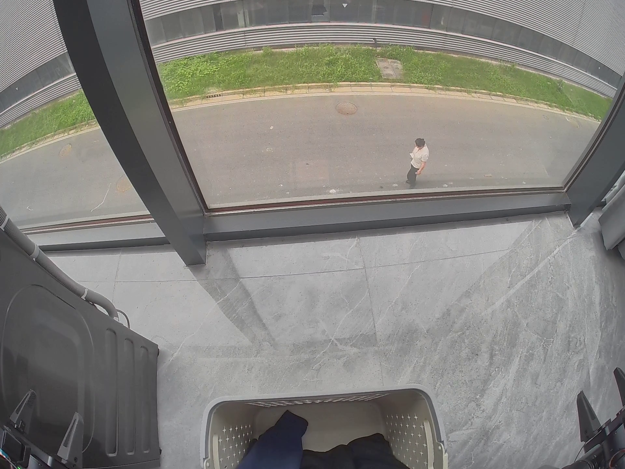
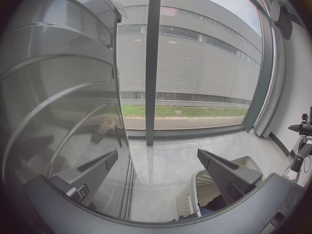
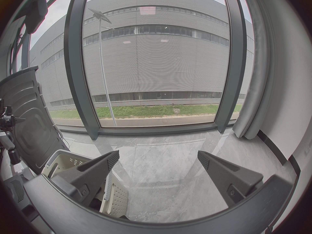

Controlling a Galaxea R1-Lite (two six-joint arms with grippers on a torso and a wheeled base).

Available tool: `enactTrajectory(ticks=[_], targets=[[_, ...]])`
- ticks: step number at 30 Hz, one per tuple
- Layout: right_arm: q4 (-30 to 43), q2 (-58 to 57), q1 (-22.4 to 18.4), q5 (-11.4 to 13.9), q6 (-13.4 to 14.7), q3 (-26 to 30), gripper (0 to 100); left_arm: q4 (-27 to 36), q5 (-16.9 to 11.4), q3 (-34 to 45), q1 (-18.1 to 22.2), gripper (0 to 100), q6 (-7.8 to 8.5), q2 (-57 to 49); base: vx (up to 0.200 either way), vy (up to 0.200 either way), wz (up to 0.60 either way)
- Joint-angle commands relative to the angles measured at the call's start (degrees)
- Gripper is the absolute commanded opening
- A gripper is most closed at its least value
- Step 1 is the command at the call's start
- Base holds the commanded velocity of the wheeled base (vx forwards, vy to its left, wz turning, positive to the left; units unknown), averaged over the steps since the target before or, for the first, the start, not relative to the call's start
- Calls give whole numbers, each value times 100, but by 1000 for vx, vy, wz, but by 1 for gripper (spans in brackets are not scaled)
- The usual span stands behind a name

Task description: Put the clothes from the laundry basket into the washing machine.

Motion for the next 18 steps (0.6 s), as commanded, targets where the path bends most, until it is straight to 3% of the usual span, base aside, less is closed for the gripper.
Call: enactTrajectory(ticks=[1, 18], targets=[[0, -96, 2, 1, -2, 101, 100, 2, 2, 92, -2, 100, -4, -104, 0, 0, 0], [0, -96, 2, 1, -2, 101, 100, 2, 2, 92, -2, 100, -4, -104, 0, 0, 0]])
